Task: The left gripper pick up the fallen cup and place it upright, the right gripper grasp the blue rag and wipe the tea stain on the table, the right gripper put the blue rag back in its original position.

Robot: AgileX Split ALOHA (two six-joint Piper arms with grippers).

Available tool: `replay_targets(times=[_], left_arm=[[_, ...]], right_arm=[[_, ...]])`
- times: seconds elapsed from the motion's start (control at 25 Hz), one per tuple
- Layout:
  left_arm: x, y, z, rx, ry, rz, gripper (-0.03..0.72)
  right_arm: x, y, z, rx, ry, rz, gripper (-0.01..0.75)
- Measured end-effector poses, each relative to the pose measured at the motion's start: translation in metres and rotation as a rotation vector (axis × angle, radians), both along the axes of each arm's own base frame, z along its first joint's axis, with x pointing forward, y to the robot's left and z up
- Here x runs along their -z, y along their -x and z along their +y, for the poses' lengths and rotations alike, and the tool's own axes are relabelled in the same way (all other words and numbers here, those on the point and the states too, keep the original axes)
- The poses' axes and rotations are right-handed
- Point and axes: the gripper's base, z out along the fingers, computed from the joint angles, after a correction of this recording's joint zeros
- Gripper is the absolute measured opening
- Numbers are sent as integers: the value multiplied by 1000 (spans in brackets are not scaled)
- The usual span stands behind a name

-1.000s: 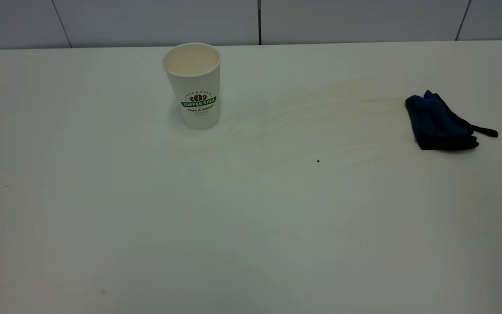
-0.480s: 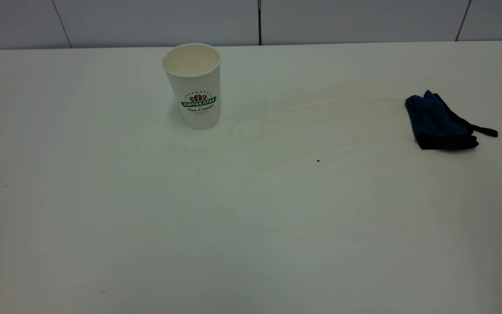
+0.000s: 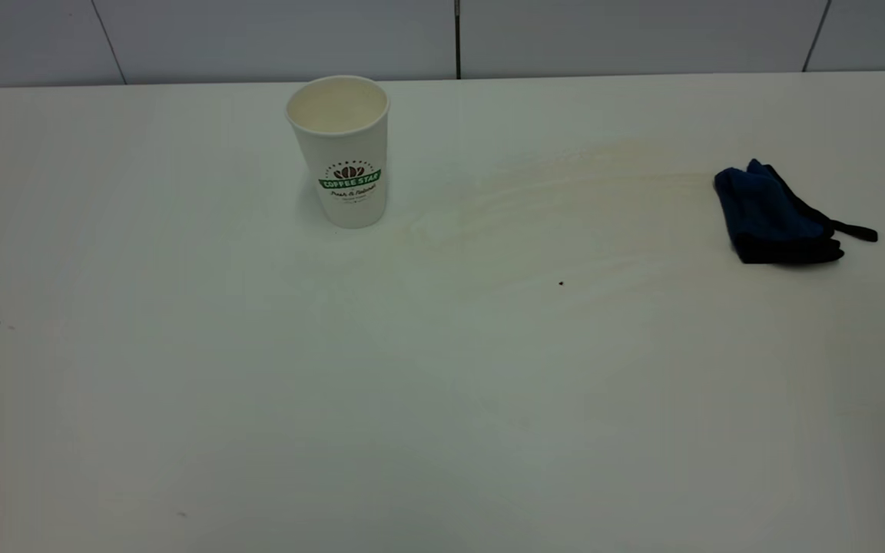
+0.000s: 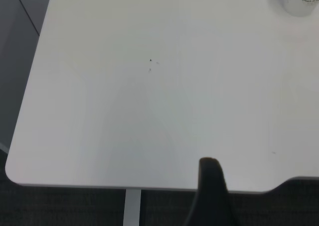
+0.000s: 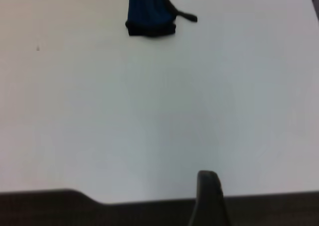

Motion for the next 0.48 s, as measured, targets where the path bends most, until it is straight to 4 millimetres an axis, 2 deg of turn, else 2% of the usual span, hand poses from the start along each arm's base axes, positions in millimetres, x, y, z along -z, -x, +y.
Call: replay_targets(times=[0.28, 0.48], left_arm=[[0, 0, 0, 1, -1, 0, 579], [0, 0, 0, 1, -1, 0, 579]], right_arm=[[0, 18, 2, 1, 11, -124, 580], [0, 19, 3, -4, 3, -129, 580]])
